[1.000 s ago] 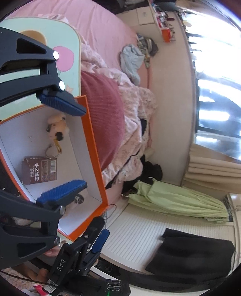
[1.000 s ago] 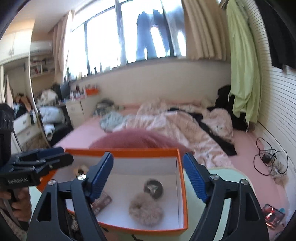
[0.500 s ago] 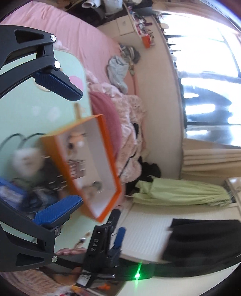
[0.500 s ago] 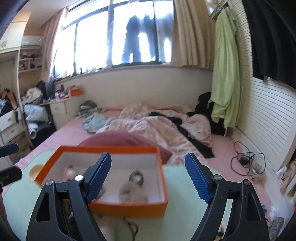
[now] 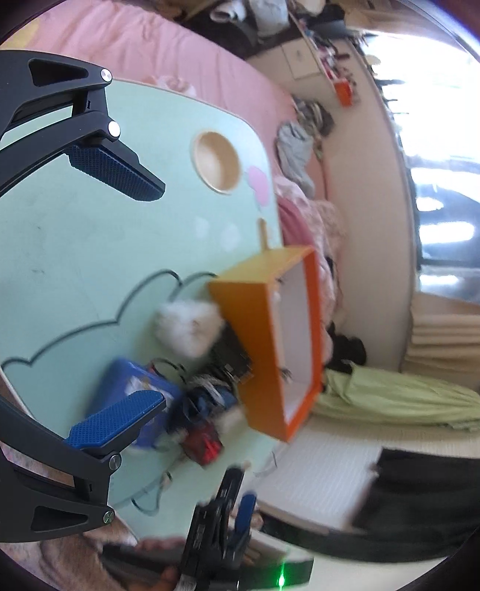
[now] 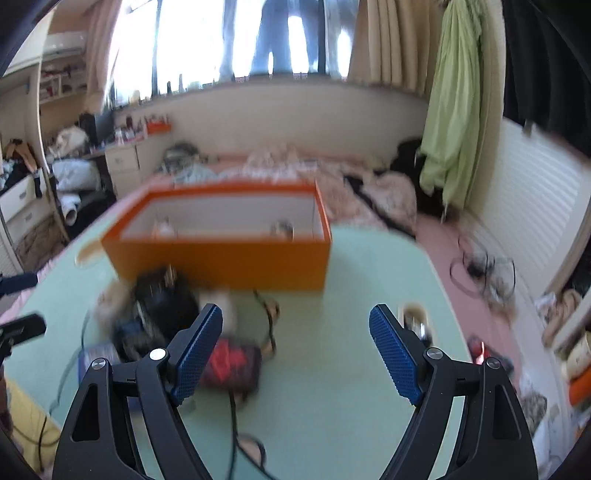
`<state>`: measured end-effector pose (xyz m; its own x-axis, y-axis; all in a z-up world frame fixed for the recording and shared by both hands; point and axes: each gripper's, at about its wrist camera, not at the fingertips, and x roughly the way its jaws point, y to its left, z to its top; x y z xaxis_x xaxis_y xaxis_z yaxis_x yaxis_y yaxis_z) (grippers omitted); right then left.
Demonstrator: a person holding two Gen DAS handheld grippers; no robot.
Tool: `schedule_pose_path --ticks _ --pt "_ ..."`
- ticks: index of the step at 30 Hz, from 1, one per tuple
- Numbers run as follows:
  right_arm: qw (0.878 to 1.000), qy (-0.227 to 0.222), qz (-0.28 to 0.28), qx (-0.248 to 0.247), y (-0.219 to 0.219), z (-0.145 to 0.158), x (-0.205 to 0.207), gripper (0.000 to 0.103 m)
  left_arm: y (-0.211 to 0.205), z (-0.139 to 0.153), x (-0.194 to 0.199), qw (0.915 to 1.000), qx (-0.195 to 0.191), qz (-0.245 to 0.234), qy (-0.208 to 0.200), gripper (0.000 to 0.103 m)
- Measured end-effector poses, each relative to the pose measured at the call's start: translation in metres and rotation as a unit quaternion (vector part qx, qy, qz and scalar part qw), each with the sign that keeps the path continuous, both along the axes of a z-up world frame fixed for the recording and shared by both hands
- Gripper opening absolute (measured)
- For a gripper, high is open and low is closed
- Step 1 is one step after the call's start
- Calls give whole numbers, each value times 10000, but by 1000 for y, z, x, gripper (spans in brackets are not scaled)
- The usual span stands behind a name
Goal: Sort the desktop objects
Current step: 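Open and withdraw both grippers from the orange box, then grasp the blue tin with the left gripper while the right grasps the black pouch with red emblem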
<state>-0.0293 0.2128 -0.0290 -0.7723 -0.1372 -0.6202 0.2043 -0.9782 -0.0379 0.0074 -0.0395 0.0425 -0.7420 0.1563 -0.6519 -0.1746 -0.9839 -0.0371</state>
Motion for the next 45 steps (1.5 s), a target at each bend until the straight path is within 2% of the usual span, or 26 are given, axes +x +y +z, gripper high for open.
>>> schedule_pose_path --ticks 3,8,16,18,20,22,23,27,31,33,35,37,40,45 --pt "9995 -257 -68 187 5 -12 5 82 3 -10 -4 9996 -146 2 -232 102" --pt "9981 -552 -104 240 14 -24 8 82 4 -18 -5 9992 -235 47 -323 102" --pt "9946 -1033 -38 46 16 -42 4 82 -6 -27 -11 9978 326 76 -569 102" --pt "9947 -1026 -68 14 16 -43 4 82 -9 -29 -11 9969 473 115 -616 102" --pt "9946 -1033 -82 18 16 -43 4 82 -4 -31 -12 9977 175 167 -636 102" --pt "9947 -1020 -87 13 17 -43 4 82 7 -35 -12 9970 -343 70 -693 103" --pt "9949 -1008 -92 10 16 -43 4 83 11 -35 -10 9970 -428 -61 -649 103" --pt "9956 -931 -79 -6 14 -45 6 90 13 -33 -7 9974 -274 -204 -640 103" --pt "9959 -904 -17 -3 13 -46 7 95 9 -24 -1 9993 48 -88 -360 102" --pt "9956 -936 31 6 12 -46 7 99 12 -17 4 9992 265 -217 -206 102" --pt "9952 -977 84 26 11 -47 7 102 25 -13 8 9975 378 -573 -173 102" --pt "9951 -987 91 27 10 -47 7 102 44 -13 14 9950 245 -957 -162 100" --pt "9950 -994 105 29 9 -47 7 102 71 -18 19 9912 -52 -1320 -115 91" --pt "9950 -993 107 30 7 -47 7 102 92 -30 8 9889 -164 -1427 -370 79"
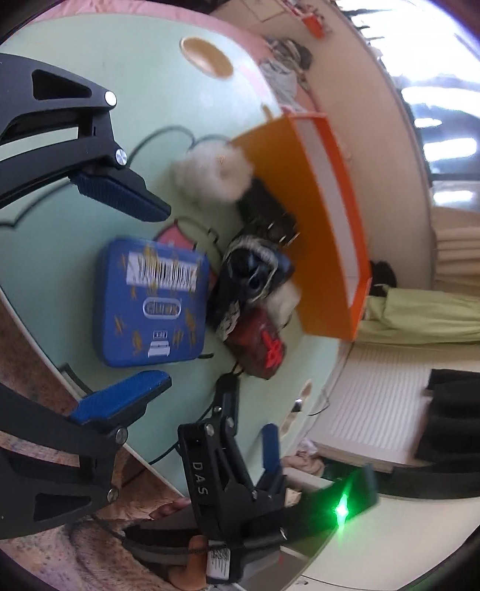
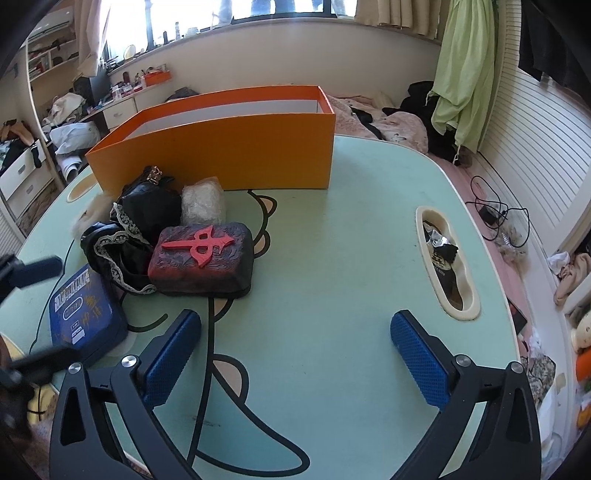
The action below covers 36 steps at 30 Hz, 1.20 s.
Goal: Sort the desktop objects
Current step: 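Grasp the blue tin with the left gripper while the right grasps the black pouch with red emblem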
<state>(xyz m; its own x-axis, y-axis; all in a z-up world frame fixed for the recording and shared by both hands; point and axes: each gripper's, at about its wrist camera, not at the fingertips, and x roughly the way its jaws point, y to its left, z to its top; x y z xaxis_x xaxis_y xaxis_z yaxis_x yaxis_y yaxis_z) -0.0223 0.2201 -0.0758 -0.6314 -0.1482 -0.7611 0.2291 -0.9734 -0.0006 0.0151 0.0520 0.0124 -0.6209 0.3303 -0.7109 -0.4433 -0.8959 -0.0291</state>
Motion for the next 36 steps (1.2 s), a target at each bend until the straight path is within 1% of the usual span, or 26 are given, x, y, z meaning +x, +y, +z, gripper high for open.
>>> schedule_pose_path --ticks 1,2,3,6,8,11,13,16,19,21,24,26,28,29,34,36 --pt "10000 1 -2 1 0 0 0 102 0 -1 0 9999 -56 72 67 77" --pt "10000 1 -1 1 0 0 0 102 0 -1 0 9998 -86 116 112 69" --pt "10000 4 1 0 0 0 0 102 0 -1 0 9997 -91 145 155 66" --pt "10000 26 -10 5 0 1 0 102 -8 0 -1 9997 64 173 142 66" --pt "9999 94 -44 69 -2 2 1 102 -14 0 1 9995 98 236 170 66" --pt "9996 271 48 51 -8 7 6 102 -23 7 2 9988 69 356 316 66" --pt "9993 334 188 33 -15 12 8 102 -32 16 2 9979 140 444 451 66" --pt "9969 619 349 328 -31 22 12 102 -48 33 -4 9946 238 702 720 66" --pt "9937 822 504 580 -43 27 11 102 -62 44 -16 9905 268 987 921 66" --pt "9930 867 552 575 -48 30 8 102 -74 47 -26 9871 351 1172 1035 66" --pt "9929 899 637 446 -51 31 1 102 -87 45 -36 9826 589 1346 1136 66" --pt "9931 872 705 351 -51 30 -3 97 -98 37 -41 9808 985 1418 907 66" --pt "9935 797 772 262 -53 26 -6 92 -103 31 -45 9791 1338 1350 729 64" --pt "9938 746 789 226 -55 24 -7 89 -102 28 -46 9790 1383 1337 668 58" --pt "9956 541 764 40 -56 14 -11 80 -96 24 -51 9804 1321 1359 529 48" --pt "9959 485 761 -64 -54 12 -13 77 -97 22 -54 9802 1365 1364 435 48"
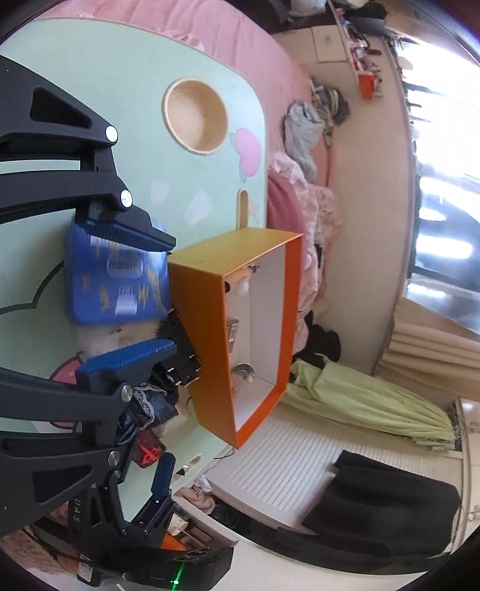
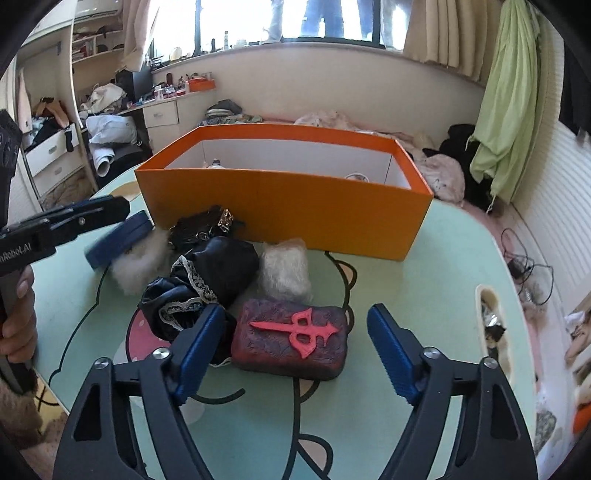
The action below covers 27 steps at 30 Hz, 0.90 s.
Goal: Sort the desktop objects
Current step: 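Grasp the blue tin with the left gripper while the right grasps the black pouch with red emblem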
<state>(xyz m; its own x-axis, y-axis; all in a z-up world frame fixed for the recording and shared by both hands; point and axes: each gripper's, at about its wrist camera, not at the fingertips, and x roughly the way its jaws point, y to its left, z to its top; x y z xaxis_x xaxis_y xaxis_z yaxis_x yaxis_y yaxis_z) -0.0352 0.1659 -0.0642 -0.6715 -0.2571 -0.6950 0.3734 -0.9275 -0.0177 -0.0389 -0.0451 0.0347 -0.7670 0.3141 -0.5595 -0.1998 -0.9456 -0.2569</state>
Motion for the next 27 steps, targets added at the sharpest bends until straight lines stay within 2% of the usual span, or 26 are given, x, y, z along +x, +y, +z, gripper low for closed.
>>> schedule_pose_path --ticks 1,4,8,11,15,20,23,25,27 --pt "10000 -34 -9 -30 1 -1 -1 74 -2 -2 0 10000 47 -3 -27 49" --pt "9998 -145 -41 -130 4 -3 -5 72 -4 -3 0 9999 102 -35 -74 63" --pt "9997 -107 -37 -237 8 -2 -3 72 -8 3 8 10000 -81 -38 39 64" --pt "9996 -56 -35 -291 9 -1 -3 62 -20 7 14 9999 -141 16 17 71" --pt "9991 -88 -67 -409 11 -1 -4 62 -29 5 14 9993 -314 111 -186 71" --pt "9990 -88 -89 -430 11 0 -4 61 -19 -14 1 9944 -738 94 -755 72" --pt "9988 -100 -107 -472 15 0 -4 61 -15 -21 -6 9925 -820 183 -884 73" --pt "9985 -94 -139 -527 17 1 -4 61 -13 -22 -9 9902 -1032 291 -894 67" --pt "9980 -59 -178 -597 20 2 -3 61 -12 -22 -8 9896 -1110 266 -879 67"
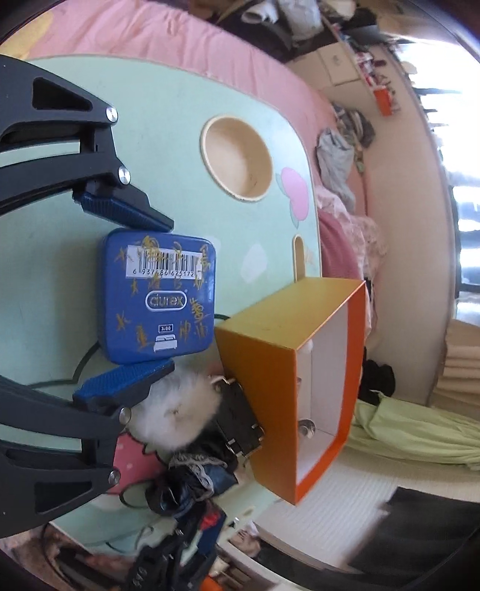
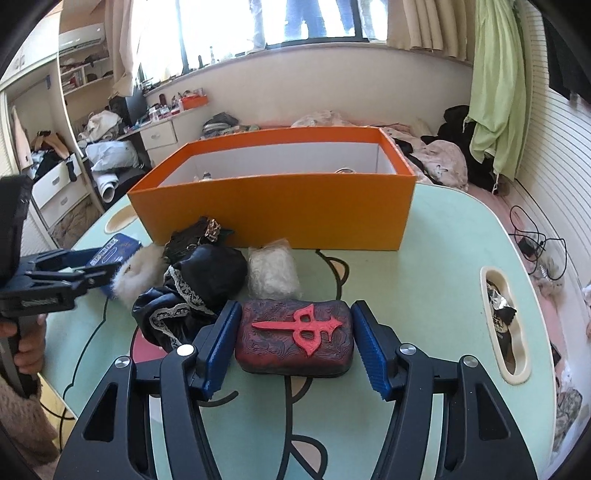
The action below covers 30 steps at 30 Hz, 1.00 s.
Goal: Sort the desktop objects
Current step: 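Grasp the blue tin with the left gripper while the right grasps the black pouch with red emblem, then carry the blue tin into the box with the left gripper while the right drops the pouch in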
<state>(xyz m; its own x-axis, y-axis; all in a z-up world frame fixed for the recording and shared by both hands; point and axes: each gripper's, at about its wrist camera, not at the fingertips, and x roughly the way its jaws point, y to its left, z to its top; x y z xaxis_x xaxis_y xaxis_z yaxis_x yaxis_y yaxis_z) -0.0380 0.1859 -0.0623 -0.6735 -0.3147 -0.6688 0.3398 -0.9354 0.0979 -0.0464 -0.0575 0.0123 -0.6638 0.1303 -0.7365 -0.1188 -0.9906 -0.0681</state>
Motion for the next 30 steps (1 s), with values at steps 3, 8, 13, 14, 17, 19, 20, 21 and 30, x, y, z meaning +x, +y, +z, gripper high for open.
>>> schedule_pose_path --ticks 3,8,13,14,17,19,20,21,30 --pt "9999 21 -56 -113 6 1 1 61 -2 1 2 10000 -48 -61 4 67" --pt "9995 91 -134 -264 16 5 1 61 -1 1 -1 9998 -178 -52 -63 69" --pt "9998 44 -105 -192 14 3 -1 61 4 1 -10 9995 -247 -139 -128 72" --pt "9998 15 -96 -155 12 2 -2 61 6 0 -11 9993 -313 -152 -141 72" --pt "9999 -103 -85 56 6 -1 -7 61 11 1 -11 9986 -438 -258 -140 66" --pt "9995 -147 -76 283 1 -3 -7 61 11 1 -10 9987 -448 -218 -124 66" --pt "9990 -197 -88 395 -2 -5 -7 61 10 1 -9 9988 -443 -166 -103 65" --pt "9987 -206 -102 458 -3 -6 -6 61 8 2 -7 9991 -399 -130 -75 65" --pt "9999 62 94 -19 9 17 1 61 1 53 16 9966 182 -191 784 65"
